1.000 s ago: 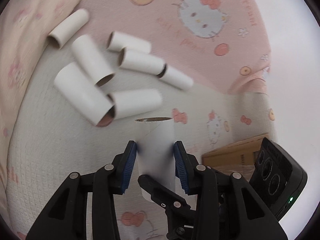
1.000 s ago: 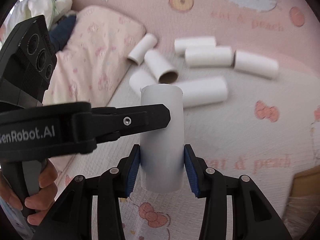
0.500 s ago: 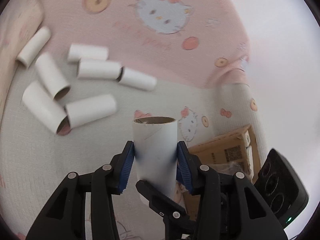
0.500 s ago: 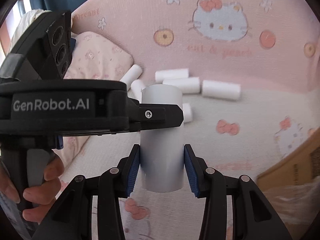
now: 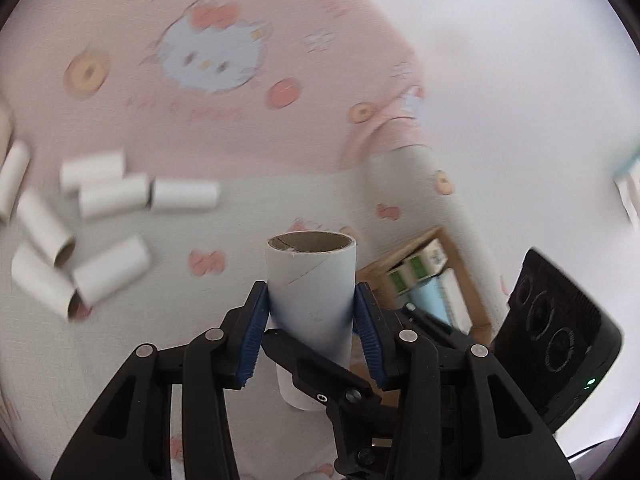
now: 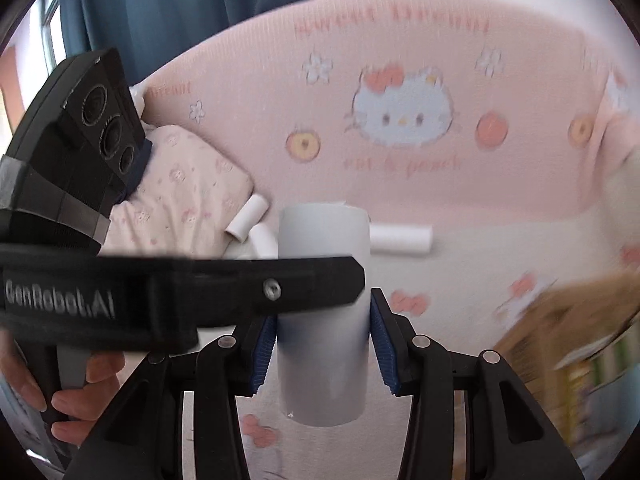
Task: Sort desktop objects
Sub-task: 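Lift the white tube with the right gripper and carry it toward the box, then lower the tube into the box beside the stacked tubes and open the right gripper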
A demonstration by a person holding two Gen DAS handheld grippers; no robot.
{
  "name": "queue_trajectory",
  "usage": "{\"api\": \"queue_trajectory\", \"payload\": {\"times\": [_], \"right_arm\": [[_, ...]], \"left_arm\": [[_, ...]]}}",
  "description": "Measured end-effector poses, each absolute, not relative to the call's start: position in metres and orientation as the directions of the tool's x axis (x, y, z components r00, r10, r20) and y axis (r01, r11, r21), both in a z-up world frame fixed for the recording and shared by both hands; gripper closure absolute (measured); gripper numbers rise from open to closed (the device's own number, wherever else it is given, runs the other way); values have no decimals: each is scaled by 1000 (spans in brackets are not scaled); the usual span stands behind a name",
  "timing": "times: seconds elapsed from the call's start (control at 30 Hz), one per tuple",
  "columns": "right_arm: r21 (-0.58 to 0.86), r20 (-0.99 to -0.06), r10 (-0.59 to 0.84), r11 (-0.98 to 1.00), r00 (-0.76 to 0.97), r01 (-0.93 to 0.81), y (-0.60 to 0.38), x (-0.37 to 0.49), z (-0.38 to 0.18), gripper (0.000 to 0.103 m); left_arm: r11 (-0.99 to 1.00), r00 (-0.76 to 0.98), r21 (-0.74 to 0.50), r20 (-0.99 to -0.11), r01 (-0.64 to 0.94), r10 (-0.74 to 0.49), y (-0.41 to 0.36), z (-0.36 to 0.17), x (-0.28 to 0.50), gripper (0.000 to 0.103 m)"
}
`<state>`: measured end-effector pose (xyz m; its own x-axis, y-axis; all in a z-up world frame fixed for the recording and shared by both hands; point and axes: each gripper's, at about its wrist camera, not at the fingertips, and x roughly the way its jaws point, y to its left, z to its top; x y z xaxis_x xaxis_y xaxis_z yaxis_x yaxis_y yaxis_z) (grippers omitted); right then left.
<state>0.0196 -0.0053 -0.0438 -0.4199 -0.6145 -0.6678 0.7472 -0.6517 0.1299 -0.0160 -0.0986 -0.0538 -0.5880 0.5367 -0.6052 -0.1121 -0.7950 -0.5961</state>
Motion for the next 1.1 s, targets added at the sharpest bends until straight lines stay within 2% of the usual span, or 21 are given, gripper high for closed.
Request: {"api": "queue_trajectory", "payload": {"times": [0.23, 0.33, 0.7, 0.8, 0.93, 1.1], "right_arm": [[80, -612, -588, -711, -529, 699, 27, 4, 17, 62], [48, -612, -552, -740, -566, 670, 39, -1, 30, 62], [-23, -654, -481, -759, -584, 651, 74, -14, 25, 62], [2, -667, -487, -758, -564, 652, 87, -22, 21, 63], [32, -683, -486, -765, -545, 643, 108, -32, 22, 63], [0, -720, -404, -813, -565, 582, 128, -49, 15, 63]], "left_arm": [[-840, -637, -507, -587, -193, 500, -58, -1, -35, 56], [-820, -615, -531, -579, -213, 535, -41, 6, -43, 56], [-836, -540, -467, -642, -287, 544, 20, 5, -55, 56], [-851, -513, -425, -679, -309, 525, 35, 6, -62, 54], [-843, -490, -417, -686, -339, 537, 46, 6, -68, 50], [-864, -500, -386, -706, -323, 502, 60, 2, -79, 50]]}}
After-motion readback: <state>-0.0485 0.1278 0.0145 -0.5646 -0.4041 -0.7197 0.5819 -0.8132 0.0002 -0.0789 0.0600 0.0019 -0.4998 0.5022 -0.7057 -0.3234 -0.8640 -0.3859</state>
